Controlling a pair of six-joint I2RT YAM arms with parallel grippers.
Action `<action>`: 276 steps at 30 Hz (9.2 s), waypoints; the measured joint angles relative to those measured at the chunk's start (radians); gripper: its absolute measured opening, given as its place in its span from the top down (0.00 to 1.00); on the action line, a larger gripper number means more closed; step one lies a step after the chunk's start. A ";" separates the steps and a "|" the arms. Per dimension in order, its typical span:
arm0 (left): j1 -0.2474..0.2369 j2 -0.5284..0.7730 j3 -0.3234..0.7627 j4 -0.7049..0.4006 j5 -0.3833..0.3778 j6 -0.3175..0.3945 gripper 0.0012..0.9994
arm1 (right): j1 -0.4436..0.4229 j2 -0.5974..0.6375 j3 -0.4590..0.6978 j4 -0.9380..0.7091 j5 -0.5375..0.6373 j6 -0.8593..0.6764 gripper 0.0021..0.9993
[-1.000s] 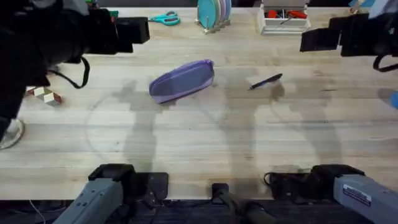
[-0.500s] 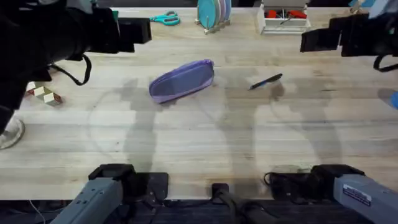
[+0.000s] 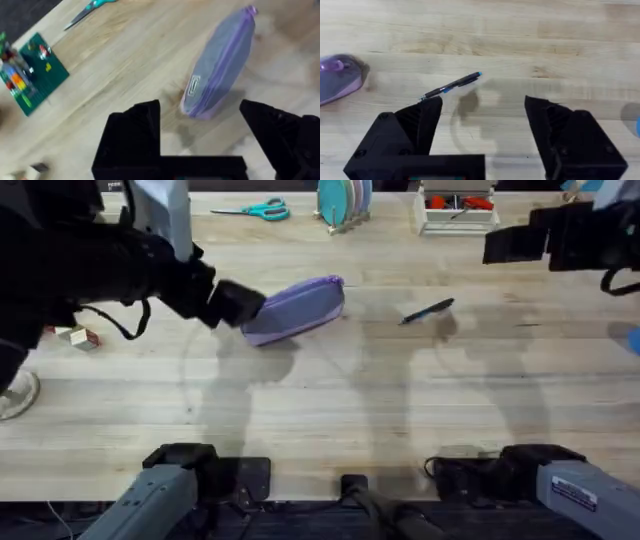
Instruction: Unzip the bag, pick up the pens from the table one at a time and place them inside, then zip the bag closed.
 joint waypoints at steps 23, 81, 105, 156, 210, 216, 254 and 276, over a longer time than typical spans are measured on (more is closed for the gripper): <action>0.000 0.000 0.000 -0.076 0.051 0.322 0.01 | 0.000 0.000 0.000 0.000 0.000 0.000 0.00; 0.087 0.510 0.000 0.006 0.130 0.355 0.55 | 0.000 0.000 0.000 0.020 0.000 0.000 0.00; 0.084 0.515 0.000 0.004 0.146 0.358 0.96 | 0.000 0.037 0.001 0.138 -0.243 0.005 0.00; 0.084 0.515 0.000 0.006 0.146 0.358 0.96 | 0.129 0.336 0.001 0.340 -0.853 -1.018 0.00; 0.084 0.515 0.000 0.006 0.146 0.358 0.96 | 0.326 0.666 0.002 0.590 -0.785 -1.041 0.05; 0.084 0.515 0.000 0.006 0.146 0.358 0.96 | 0.326 0.666 0.002 0.608 -0.768 -1.043 0.20; 0.085 0.515 0.000 0.009 0.145 0.358 0.96 | 0.329 0.620 0.002 0.621 -0.763 -1.023 0.97; 0.085 0.515 0.000 0.008 0.146 0.358 0.96 | 0.336 0.562 0.002 0.595 -0.820 -0.964 0.97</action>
